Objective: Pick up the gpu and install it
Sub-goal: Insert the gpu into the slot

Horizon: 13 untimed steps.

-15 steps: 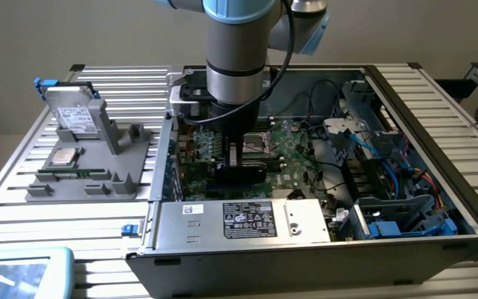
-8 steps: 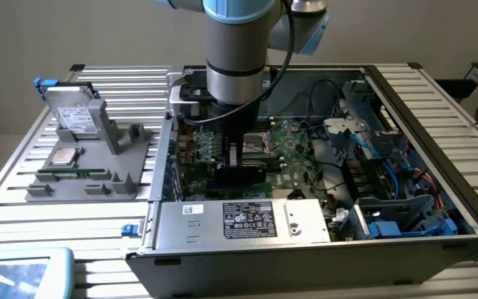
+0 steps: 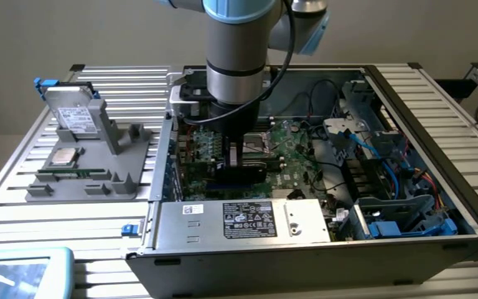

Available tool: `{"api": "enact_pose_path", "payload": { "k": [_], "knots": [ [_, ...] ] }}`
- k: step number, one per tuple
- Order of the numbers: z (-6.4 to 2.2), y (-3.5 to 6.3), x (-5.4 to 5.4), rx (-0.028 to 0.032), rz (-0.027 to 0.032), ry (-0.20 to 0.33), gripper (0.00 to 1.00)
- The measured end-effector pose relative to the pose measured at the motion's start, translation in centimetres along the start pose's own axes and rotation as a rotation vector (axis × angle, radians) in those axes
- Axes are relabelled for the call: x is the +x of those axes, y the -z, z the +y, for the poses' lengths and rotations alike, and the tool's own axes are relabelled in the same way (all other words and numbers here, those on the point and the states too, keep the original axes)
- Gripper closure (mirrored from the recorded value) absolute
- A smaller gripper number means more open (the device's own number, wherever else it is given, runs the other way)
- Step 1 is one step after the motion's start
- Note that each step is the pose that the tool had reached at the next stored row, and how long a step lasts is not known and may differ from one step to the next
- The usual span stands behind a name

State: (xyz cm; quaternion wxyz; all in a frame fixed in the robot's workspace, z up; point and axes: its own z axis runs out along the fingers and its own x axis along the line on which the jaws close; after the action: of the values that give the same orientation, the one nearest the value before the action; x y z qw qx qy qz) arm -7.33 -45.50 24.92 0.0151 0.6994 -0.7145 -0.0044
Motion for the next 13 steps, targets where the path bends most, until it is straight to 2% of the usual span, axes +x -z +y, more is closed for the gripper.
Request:
{"api": "enact_pose_path", "payload": {
  "k": [13],
  "knots": [
    [0.00,0.01,0.01,0.0000,0.0006,0.013,0.73]
  ]
}}
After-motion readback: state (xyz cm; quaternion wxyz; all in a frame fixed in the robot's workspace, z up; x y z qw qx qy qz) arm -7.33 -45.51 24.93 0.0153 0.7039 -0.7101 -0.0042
